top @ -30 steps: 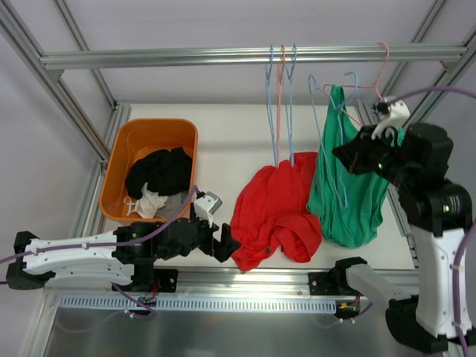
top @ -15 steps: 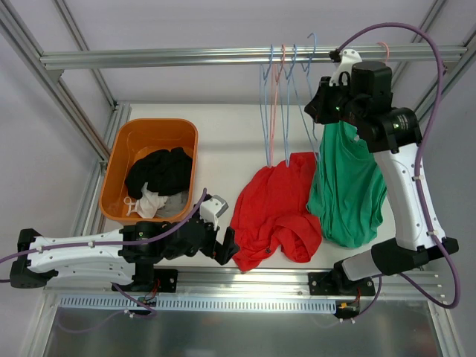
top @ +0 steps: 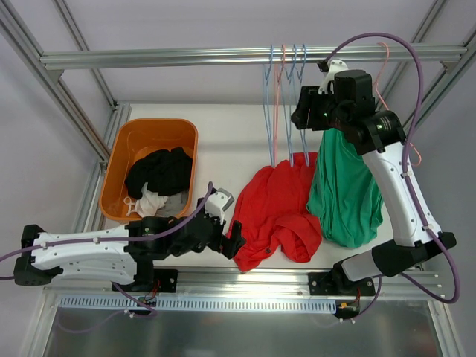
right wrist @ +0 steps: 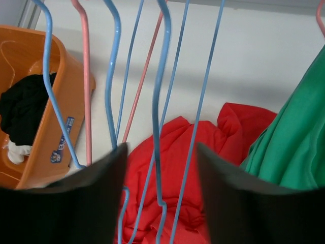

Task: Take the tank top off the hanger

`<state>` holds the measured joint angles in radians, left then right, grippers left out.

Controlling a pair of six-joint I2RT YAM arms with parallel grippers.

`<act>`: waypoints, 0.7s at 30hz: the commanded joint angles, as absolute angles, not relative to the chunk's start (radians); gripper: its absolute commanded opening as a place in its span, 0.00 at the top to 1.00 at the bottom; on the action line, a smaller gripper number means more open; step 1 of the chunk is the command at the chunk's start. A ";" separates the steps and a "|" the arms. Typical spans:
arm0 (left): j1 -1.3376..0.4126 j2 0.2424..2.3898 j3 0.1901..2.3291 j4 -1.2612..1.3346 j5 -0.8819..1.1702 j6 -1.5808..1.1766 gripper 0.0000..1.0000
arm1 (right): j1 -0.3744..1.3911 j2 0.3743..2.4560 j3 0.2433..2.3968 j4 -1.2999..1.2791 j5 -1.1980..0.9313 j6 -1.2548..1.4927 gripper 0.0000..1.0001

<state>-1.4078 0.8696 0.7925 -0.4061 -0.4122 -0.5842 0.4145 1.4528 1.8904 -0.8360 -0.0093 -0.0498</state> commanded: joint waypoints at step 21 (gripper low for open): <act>-1.180 1.744 1.207 -0.112 -0.236 -0.489 0.01 | 0.411 0.474 1.327 -0.816 -0.241 0.025 0.01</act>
<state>-1.1774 1.6581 1.1126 -0.1734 -0.3084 -0.5045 0.4141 0.4736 1.3689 -0.7856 -0.1265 0.0177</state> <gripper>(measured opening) 0.986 0.993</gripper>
